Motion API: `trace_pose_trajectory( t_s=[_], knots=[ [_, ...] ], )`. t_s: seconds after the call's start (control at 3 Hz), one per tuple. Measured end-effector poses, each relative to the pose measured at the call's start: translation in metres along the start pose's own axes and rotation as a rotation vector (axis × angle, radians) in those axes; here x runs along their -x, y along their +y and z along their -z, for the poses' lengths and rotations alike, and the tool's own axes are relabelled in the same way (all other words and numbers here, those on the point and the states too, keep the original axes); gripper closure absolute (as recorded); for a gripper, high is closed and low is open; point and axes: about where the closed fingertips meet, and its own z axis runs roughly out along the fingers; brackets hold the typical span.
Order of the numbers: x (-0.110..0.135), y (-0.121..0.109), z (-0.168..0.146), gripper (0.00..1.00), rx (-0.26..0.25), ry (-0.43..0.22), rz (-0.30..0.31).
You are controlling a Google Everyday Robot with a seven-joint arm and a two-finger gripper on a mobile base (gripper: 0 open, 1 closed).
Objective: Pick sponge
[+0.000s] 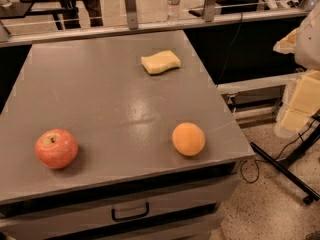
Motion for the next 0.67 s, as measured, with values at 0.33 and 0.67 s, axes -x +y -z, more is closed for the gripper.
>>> trace_pose_trajectory(
  t_s=[0.33, 0.67],
  knots=[
    [0.0005, -0.0005, -0.0002, 0.00, -0.001, -0.003, 0.001],
    [0.0073, -0.0067, -0.0036, 0.00, -0.013, -0.042, 0.020]
  ],
)
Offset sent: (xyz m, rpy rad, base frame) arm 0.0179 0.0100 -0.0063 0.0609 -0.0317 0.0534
